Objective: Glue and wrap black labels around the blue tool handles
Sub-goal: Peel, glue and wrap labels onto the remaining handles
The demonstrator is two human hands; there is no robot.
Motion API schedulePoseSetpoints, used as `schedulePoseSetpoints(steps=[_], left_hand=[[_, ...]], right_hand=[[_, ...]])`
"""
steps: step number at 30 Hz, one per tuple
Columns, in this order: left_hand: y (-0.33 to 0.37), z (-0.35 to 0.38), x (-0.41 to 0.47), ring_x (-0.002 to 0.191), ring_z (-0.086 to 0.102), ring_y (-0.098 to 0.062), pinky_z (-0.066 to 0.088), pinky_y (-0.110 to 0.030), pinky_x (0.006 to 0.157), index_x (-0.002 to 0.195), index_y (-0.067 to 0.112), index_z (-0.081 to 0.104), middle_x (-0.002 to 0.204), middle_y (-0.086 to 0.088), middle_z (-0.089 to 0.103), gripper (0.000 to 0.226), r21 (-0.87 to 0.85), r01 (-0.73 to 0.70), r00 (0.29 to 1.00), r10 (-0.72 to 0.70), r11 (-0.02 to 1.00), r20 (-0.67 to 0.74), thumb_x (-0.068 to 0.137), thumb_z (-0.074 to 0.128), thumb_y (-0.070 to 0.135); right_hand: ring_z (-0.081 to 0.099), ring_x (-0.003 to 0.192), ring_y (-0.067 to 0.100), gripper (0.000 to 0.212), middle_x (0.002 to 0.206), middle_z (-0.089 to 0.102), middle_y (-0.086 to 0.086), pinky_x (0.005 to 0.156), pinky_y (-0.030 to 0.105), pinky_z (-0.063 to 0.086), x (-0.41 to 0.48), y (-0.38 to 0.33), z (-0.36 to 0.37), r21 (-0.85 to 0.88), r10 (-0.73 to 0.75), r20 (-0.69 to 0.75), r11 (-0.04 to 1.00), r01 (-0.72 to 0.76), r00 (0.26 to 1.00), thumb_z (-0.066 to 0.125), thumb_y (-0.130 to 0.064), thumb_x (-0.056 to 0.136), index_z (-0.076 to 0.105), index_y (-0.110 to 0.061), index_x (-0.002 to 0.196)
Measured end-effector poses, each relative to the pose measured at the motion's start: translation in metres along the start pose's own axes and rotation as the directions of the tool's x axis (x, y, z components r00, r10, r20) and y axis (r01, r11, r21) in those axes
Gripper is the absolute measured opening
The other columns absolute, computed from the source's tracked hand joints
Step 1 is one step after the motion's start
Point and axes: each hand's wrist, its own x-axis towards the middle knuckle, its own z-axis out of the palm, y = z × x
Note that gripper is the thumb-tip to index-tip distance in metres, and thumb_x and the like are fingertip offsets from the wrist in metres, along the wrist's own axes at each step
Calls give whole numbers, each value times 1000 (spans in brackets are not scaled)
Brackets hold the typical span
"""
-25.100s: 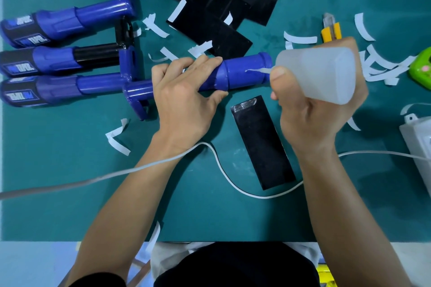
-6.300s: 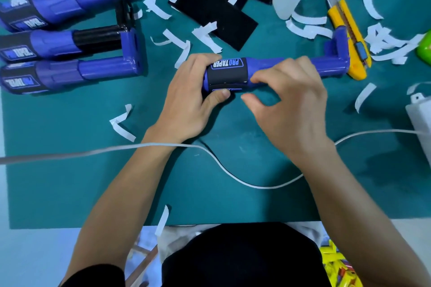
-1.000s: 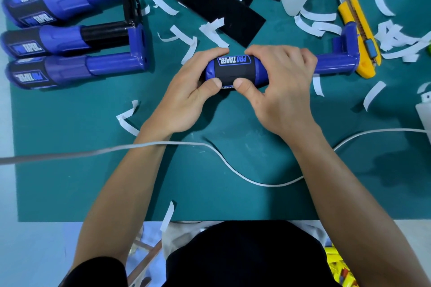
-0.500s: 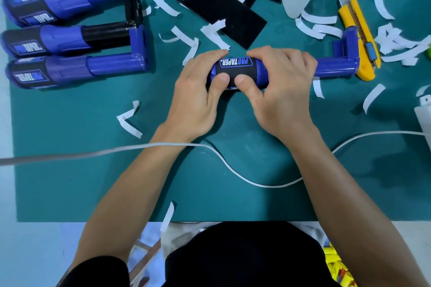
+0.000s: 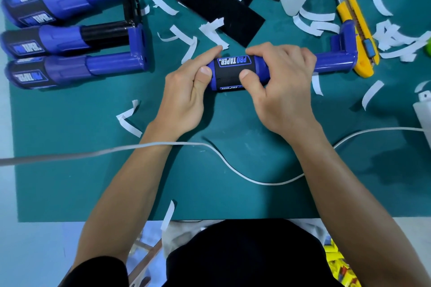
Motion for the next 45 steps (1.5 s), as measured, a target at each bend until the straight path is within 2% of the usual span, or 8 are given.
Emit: schedulePoseSetpoints(steps=[6,16,21,28,34,39,42,45], left_hand=[[1,1,-1,121,64,-12,49,-36,107,149,18,58,130,5,70,43,-45,51,999,-51,998,-3,115,36,31],[-5,2,0,117,64,-2,50,-35,102,148,21,59,135,10,68,52,-85,66,998,-68,994,-15,113,31,46],[-4,3,1,104,60,5,47,-28,92,146,24,61,132,8,72,62,-131,87,996,-89,988,-11,109,26,59],[0,0,2,93,58,11,43,-17,87,144,25,63,108,15,73,72,-163,116,993,-118,980,0,105,22,68],[0,0,3,96,58,8,46,-28,91,145,26,62,124,13,72,66,-135,127,992,-128,983,2,106,25,65],[2,-2,3,118,64,-7,53,-46,101,146,27,62,136,11,69,51,-144,123,992,-122,982,19,111,33,51],[4,-3,4,126,63,-18,50,-48,108,147,20,60,138,4,68,49,-234,146,988,-131,961,77,104,53,41],[6,-7,4,122,62,-20,49,-47,97,149,18,56,141,-1,65,70,-390,180,980,-131,903,149,81,71,25]], right_hand=[[57,91,31,73,86,63,1,97,42,37,1,-19,16,-113,67,-104,990,-79,992,65,-77,79,64,-7,98],[48,102,17,26,92,54,-17,99,32,25,3,-11,5,58,66,18,996,-67,998,67,-39,94,66,-18,108],[55,117,16,32,117,68,-13,107,20,18,4,-2,-5,135,80,87,987,-91,993,55,-25,98,71,-21,126],[55,101,24,63,94,65,-5,103,36,29,6,-23,14,-116,114,-11,987,-115,993,64,-75,81,68,-17,106],[57,107,22,37,111,71,-7,103,35,26,8,-11,-3,20,23,86,1000,-24,996,61,-42,98,69,-19,126],[41,113,8,50,125,64,-9,109,25,20,19,9,-29,16,22,332,999,-29,943,58,-44,98,58,-27,145],[53,107,23,46,113,65,-5,108,37,27,28,17,-38,-168,-32,425,979,114,904,72,-32,88,60,-24,132],[49,92,26,31,99,62,1,85,37,32,30,12,-41,-157,-17,445,983,96,895,71,-19,89,62,-20,119]])
